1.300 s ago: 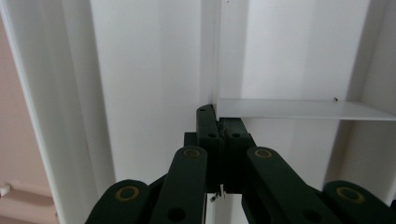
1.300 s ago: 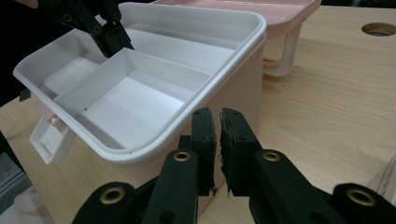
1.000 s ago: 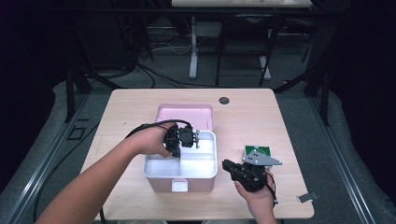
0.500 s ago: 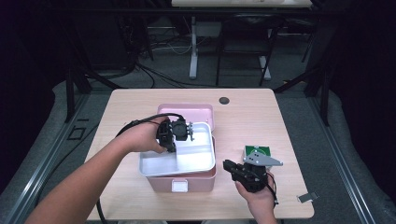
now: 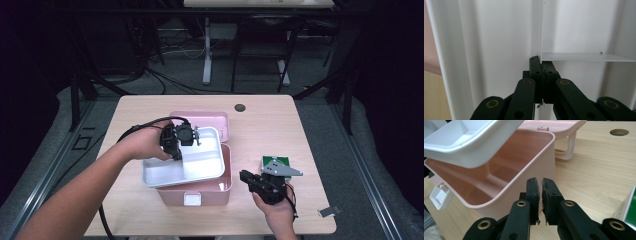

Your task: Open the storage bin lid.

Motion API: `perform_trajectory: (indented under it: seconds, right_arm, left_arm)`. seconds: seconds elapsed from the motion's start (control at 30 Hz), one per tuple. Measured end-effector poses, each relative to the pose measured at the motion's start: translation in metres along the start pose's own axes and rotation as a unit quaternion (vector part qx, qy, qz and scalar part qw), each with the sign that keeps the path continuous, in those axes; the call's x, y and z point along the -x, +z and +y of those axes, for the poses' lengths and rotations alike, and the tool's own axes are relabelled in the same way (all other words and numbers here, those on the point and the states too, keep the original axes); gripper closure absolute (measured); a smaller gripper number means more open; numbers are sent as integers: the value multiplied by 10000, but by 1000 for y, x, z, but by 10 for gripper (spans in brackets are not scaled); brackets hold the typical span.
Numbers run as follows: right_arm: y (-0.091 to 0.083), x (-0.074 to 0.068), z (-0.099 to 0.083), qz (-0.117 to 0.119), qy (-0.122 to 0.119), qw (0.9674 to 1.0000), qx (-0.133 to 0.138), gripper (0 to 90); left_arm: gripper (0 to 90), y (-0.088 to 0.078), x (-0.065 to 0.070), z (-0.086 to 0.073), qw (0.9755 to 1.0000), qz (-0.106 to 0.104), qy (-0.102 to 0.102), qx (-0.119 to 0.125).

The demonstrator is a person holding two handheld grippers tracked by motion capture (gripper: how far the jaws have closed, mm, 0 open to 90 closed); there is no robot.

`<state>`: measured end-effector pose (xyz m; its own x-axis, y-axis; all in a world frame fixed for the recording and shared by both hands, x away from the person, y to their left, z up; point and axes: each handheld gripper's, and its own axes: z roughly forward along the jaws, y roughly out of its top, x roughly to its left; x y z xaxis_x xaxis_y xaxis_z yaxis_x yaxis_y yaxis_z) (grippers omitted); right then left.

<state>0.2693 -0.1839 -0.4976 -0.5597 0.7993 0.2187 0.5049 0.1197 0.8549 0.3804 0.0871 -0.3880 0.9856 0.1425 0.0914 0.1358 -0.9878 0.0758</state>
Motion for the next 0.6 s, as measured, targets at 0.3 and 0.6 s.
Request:
perform_trajectory:
  seconds: [0.3, 0.6]
  right_arm:
    - [4, -5, 2, 17, -44, 10000, -43, 838]
    - [3, -3, 2, 20, -35, 10000, -15, 838]
  left_arm:
    - [891, -9, -10, -27, 9990, 167, -395, -114]
    - [892, -14, -22, -52, 9953, 157, -947, -157]
